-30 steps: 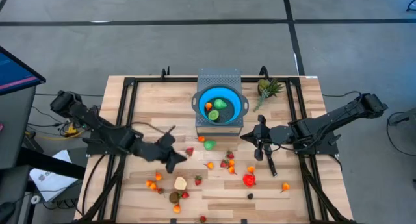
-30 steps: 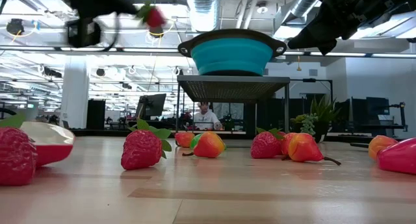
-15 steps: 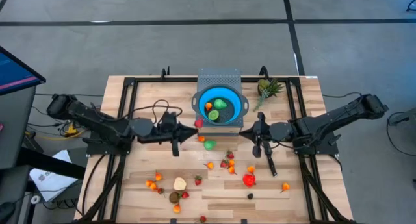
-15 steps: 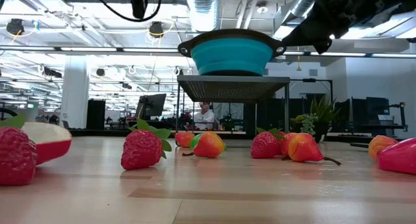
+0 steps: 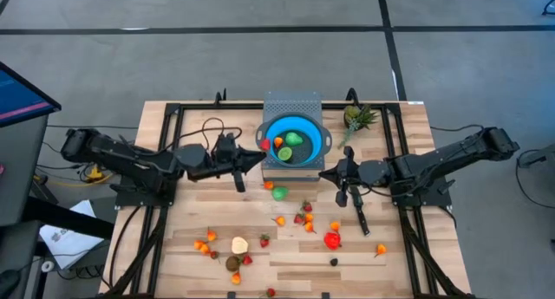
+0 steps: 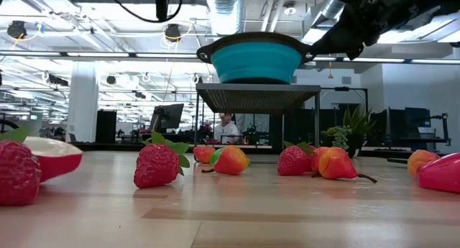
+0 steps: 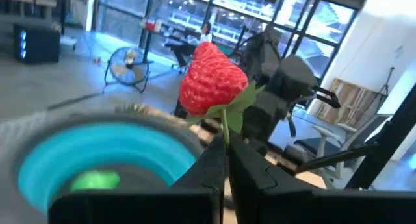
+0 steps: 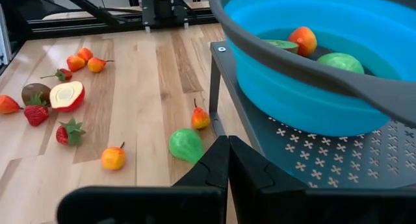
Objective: Pick & Place Fruit
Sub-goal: Put the strawberry into the strainer bowl
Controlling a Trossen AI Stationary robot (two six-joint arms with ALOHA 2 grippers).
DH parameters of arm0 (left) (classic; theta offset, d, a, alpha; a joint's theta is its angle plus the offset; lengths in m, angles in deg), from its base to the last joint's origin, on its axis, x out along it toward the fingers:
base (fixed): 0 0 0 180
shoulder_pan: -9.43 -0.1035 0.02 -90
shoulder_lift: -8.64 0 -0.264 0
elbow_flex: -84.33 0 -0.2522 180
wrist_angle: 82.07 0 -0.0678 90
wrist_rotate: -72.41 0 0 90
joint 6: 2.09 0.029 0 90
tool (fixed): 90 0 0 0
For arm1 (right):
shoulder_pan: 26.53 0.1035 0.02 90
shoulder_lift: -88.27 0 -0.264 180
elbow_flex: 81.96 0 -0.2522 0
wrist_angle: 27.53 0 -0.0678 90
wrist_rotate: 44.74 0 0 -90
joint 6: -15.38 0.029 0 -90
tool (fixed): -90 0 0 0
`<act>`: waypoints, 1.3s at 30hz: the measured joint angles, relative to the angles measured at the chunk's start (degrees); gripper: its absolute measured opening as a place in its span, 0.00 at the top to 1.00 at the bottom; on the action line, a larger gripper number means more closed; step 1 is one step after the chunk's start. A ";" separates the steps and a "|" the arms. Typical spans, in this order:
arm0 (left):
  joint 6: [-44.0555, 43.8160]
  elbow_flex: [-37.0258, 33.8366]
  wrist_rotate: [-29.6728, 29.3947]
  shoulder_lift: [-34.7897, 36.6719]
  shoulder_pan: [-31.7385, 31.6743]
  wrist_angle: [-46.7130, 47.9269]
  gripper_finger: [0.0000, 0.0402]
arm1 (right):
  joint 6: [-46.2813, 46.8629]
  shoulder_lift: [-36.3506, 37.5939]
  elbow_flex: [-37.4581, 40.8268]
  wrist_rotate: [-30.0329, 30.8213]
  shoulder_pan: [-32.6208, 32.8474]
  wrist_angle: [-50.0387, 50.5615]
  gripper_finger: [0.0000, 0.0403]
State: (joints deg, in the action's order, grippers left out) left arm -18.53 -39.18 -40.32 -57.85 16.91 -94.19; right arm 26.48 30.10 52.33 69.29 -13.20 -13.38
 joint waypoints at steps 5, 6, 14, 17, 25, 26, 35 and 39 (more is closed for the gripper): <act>5.02 3.35 2.09 -0.78 -1.45 0.27 0.99 | -0.14 0.00 0.00 0.00 0.05 0.02 1.00; 6.07 4.01 2.18 -1.35 -1.66 0.43 0.99 | -0.14 0.00 0.00 0.00 0.05 0.02 1.00; 13.89 12.74 3.37 -12.45 -3.52 1.19 0.99 | -0.14 0.00 0.00 -0.04 0.12 0.66 1.00; 14.59 16.25 3.17 -15.47 -5.61 4.63 0.99 | -0.72 0.00 0.00 -0.09 0.12 0.91 1.00; 17.56 24.78 3.16 -20.36 -8.93 17.57 0.99 | -0.60 0.00 0.00 -0.13 0.12 1.52 1.00; 17.69 25.59 3.19 -20.77 -9.14 18.50 0.99 | -0.60 0.00 0.00 -0.13 0.12 1.47 1.00; 17.44 25.93 0.19 -20.88 -9.72 27.70 0.99 | -0.58 0.00 0.00 -0.17 0.40 1.79 1.00; 18.95 25.93 -0.17 -20.88 -9.30 31.84 0.99 | -0.58 0.00 0.00 -0.17 0.40 1.99 1.00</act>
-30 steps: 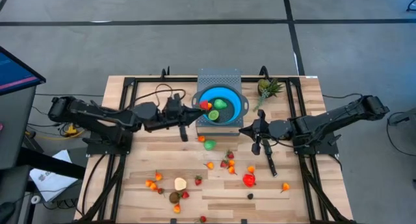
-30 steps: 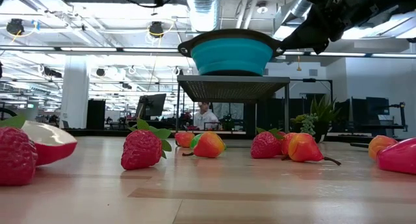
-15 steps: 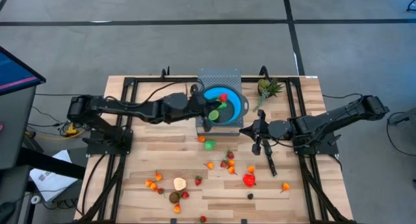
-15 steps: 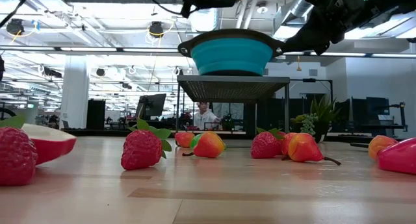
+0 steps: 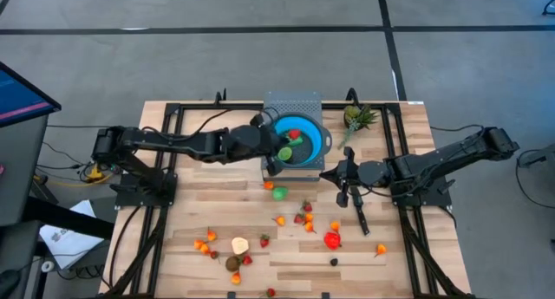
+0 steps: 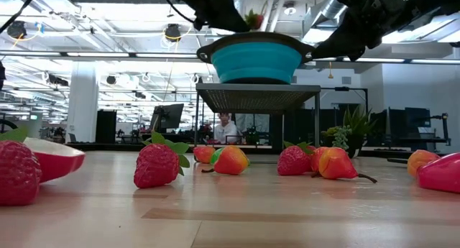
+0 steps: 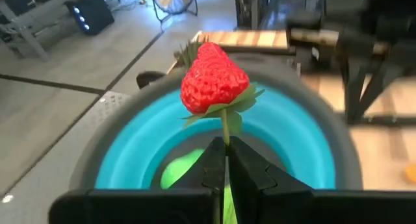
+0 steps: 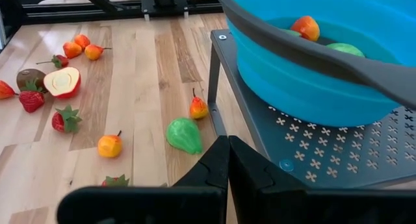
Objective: Pick & Place Fruit
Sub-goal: Put the strawberry into the strainer bowl, then put the peach into the strainer bowl
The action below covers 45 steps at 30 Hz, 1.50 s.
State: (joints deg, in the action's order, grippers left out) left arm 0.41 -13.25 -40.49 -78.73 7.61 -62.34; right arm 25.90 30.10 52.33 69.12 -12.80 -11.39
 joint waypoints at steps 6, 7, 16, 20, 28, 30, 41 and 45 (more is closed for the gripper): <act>6.20 0.00 -2.42 0.00 1.30 2.96 0.99 | 0.00 0.00 0.00 0.00 0.00 0.22 1.00; 6.20 0.00 -2.38 0.00 1.32 2.96 0.99 | 0.00 0.00 0.00 0.00 0.00 0.22 1.00; 4.13 0.00 -2.62 0.02 1.11 2.87 0.92 | 0.02 0.00 0.00 0.00 0.00 0.24 1.00; 3.95 0.00 -2.60 0.02 1.11 2.71 0.86 | 0.02 0.00 0.00 0.00 0.00 0.24 1.00; -3.12 0.00 -1.48 0.09 1.11 0.68 0.91 | 0.04 0.00 0.00 0.00 0.07 0.24 1.00; -4.91 0.00 -0.82 0.09 1.11 -0.69 0.95 | 0.04 0.00 0.00 0.00 0.07 0.24 1.00; -13.33 -0.02 0.70 0.11 2.00 -5.23 0.99 | 0.54 0.00 0.00 -0.04 3.22 0.24 1.00; -13.53 -0.02 1.32 0.11 3.06 -5.76 0.99 | 3.29 0.00 0.00 -0.08 4.69 0.28 1.00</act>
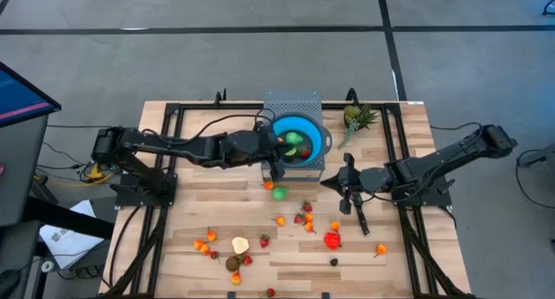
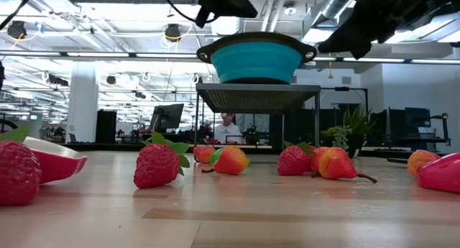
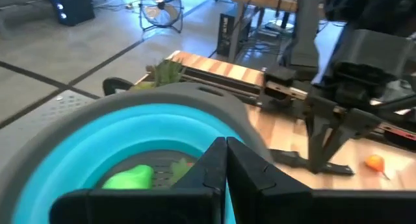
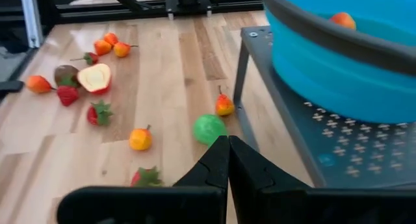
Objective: Pick & Place Fruit
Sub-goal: Put the peach into the strainer bowl
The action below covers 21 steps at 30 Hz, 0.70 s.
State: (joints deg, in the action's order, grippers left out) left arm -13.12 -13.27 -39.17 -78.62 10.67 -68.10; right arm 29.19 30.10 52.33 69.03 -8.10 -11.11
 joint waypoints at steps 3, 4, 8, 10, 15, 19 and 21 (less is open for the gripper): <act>-1.04 0.00 0.12 0.00 0.10 -0.96 0.99 | 1.21 0.00 0.00 0.02 0.90 0.29 1.00; -1.66 0.00 0.10 0.00 0.08 -1.36 0.99 | 1.25 0.00 0.00 0.02 1.19 0.33 1.00; -3.87 0.00 0.03 0.00 -0.09 -1.86 0.99 | 1.26 0.00 0.00 0.02 2.26 0.33 1.00; -3.36 -0.01 0.02 0.00 -0.06 -1.89 0.99 | 1.28 0.00 0.00 0.02 2.77 0.33 1.00; 0.36 -0.02 0.50 0.00 2.15 -1.88 1.00 | 1.29 0.00 0.00 0.04 3.37 0.29 1.00; 3.94 -0.02 0.51 0.00 5.25 -1.87 1.00 | 3.76 0.00 0.00 0.04 3.31 0.26 1.00; 5.15 -0.02 0.51 0.00 6.68 -1.81 1.00 | 4.22 0.00 0.00 0.05 3.31 0.31 1.00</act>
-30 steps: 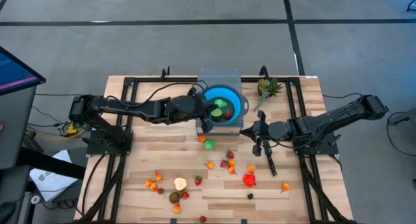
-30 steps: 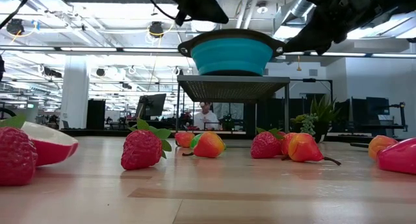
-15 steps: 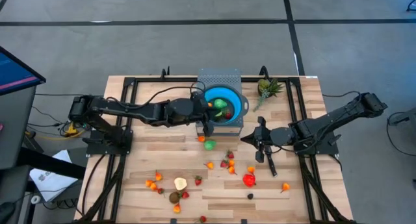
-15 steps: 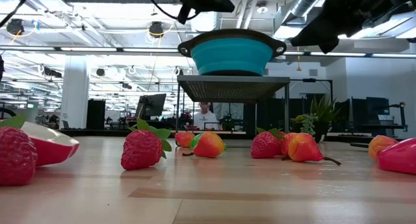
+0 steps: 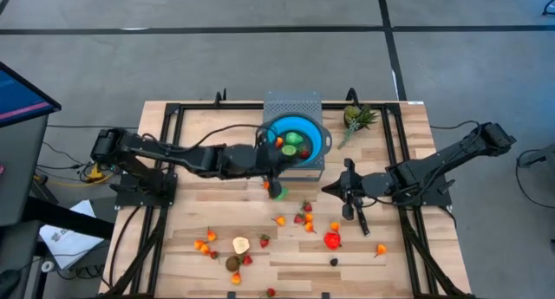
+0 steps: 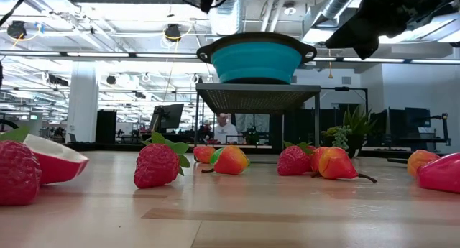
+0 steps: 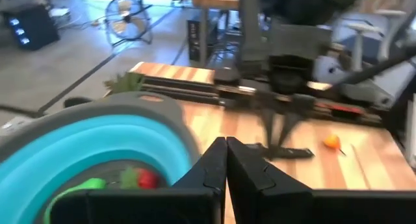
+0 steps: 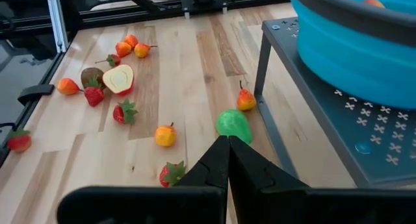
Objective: Pick & Place Fruit
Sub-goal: Put the peach into the strainer bowl
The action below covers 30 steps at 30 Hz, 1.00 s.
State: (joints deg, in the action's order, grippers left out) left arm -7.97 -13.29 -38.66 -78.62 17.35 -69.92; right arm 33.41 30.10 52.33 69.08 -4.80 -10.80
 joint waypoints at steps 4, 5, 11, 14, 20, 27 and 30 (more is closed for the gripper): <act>1.67 0.00 0.03 0.00 1.85 0.01 1.00 | 0.01 0.00 0.00 0.02 -0.02 0.00 1.00; 2.12 0.00 0.01 0.00 2.21 0.02 1.00 | 0.01 0.00 0.00 0.02 -0.02 0.00 1.00; 2.24 0.00 -0.06 0.00 4.40 -0.02 1.00 | 0.01 0.00 0.00 0.04 -0.02 0.00 1.00; 2.24 0.00 -0.04 0.00 5.43 -0.02 1.00 | 0.01 0.00 0.00 0.08 -0.02 0.00 1.00; 2.70 -2.94 -0.10 0.08 8.00 -4.96 1.00 | 0.01 0.00 0.00 0.19 -0.02 0.02 1.00; 2.67 -19.86 1.43 6.13 9.11 -25.27 1.00 | 0.02 0.00 0.00 0.24 -0.05 -0.26 1.00; 2.63 -27.02 3.13 12.39 9.12 -30.27 1.00 | 0.01 0.00 0.00 0.24 -0.49 -0.30 1.00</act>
State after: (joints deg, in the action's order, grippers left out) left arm -5.34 -40.31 -35.53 -66.23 26.48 -100.19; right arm 33.42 30.10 52.33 69.31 -5.28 -11.10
